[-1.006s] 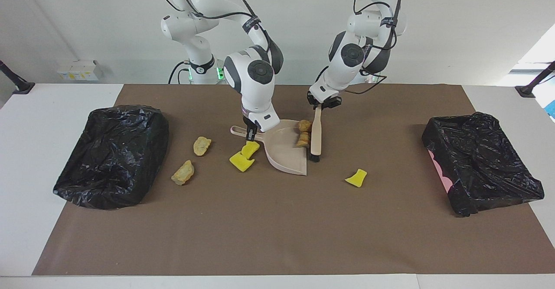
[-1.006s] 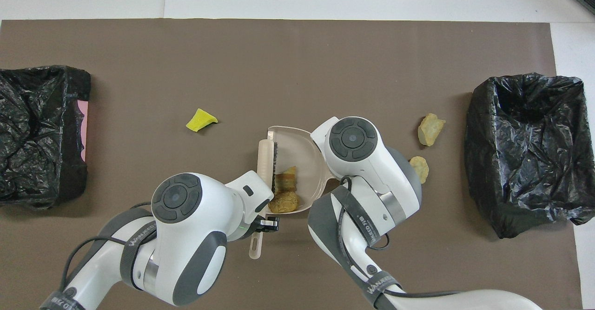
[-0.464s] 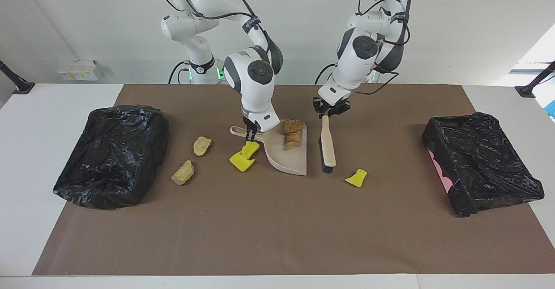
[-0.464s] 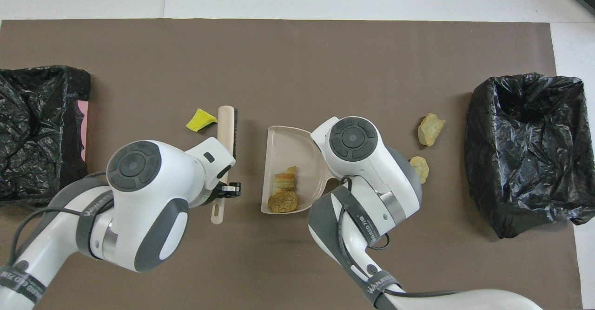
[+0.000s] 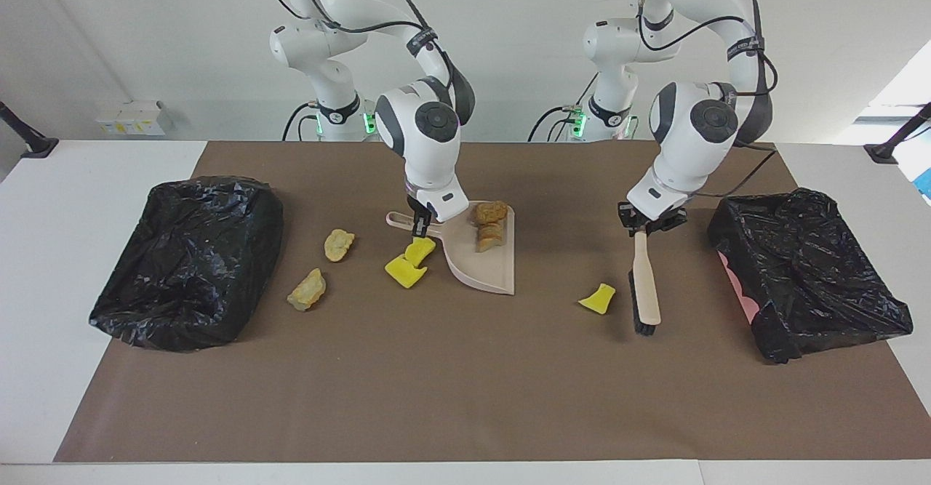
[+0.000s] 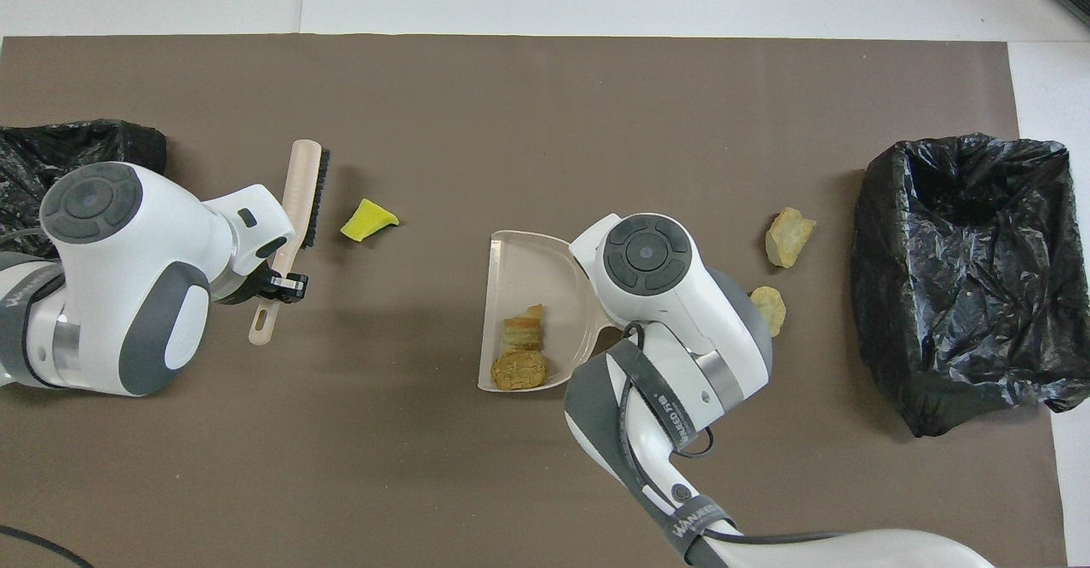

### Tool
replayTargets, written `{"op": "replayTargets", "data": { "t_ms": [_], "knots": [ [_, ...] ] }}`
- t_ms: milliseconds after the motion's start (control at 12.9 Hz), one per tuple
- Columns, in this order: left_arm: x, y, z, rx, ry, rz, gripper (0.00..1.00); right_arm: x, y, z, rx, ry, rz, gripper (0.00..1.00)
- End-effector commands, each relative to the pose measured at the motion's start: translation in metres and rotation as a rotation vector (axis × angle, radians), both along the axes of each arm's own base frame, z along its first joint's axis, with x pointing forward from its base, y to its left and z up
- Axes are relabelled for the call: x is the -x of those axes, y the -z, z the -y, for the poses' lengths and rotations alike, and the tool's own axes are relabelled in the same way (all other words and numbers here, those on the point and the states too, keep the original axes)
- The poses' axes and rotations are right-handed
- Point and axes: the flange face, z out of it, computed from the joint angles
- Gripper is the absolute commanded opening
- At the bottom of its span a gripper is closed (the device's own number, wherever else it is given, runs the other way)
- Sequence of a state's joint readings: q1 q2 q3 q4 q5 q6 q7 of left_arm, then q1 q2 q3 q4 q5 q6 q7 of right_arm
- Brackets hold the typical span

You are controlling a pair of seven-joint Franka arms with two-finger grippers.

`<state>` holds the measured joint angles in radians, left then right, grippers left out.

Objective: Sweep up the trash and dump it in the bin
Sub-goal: 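Sweep the yellow sponge into the dustpan with the left gripper's brush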

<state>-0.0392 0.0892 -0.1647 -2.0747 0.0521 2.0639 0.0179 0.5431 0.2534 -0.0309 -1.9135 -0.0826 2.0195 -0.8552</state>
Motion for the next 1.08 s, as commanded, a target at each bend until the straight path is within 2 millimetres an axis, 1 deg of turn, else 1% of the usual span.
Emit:
{"op": "replayTargets", "data": {
  "t_ms": [0,77,232,309,464,696,773,1006],
  "knots": [
    [0.007,0.019,0.001,-0.032,0.122,-0.059,0.00,-0.002,0.003,0.003,0.007,0.013,0.020,0.00],
    [0.014,0.023,0.001,-0.036,0.133,-0.074,0.00,-0.002,0.003,0.004,0.007,0.014,0.020,0.00],
    [0.029,0.026,0.014,-0.038,0.152,-0.083,0.00,-0.002,0.003,0.003,0.007,0.013,0.020,0.00],
    [0.037,0.029,0.025,-0.034,0.168,-0.091,0.00,-0.002,0.003,0.003,0.007,0.014,0.020,0.00],
    [0.053,0.029,0.053,0.003,0.185,-0.104,0.00,-0.001,0.006,0.004,0.008,0.014,0.017,0.00],
    [0.081,0.029,0.106,0.033,0.155,-0.119,0.00,-0.001,0.006,0.004,0.007,0.014,0.019,0.00],
    [0.092,0.026,0.127,0.037,0.142,-0.118,0.00,-0.001,0.006,0.003,0.003,0.015,0.023,0.00],
    [0.120,0.022,0.180,0.106,0.092,-0.135,0.00,0.001,0.011,0.003,0.003,0.032,0.027,0.00]
  ]
}}
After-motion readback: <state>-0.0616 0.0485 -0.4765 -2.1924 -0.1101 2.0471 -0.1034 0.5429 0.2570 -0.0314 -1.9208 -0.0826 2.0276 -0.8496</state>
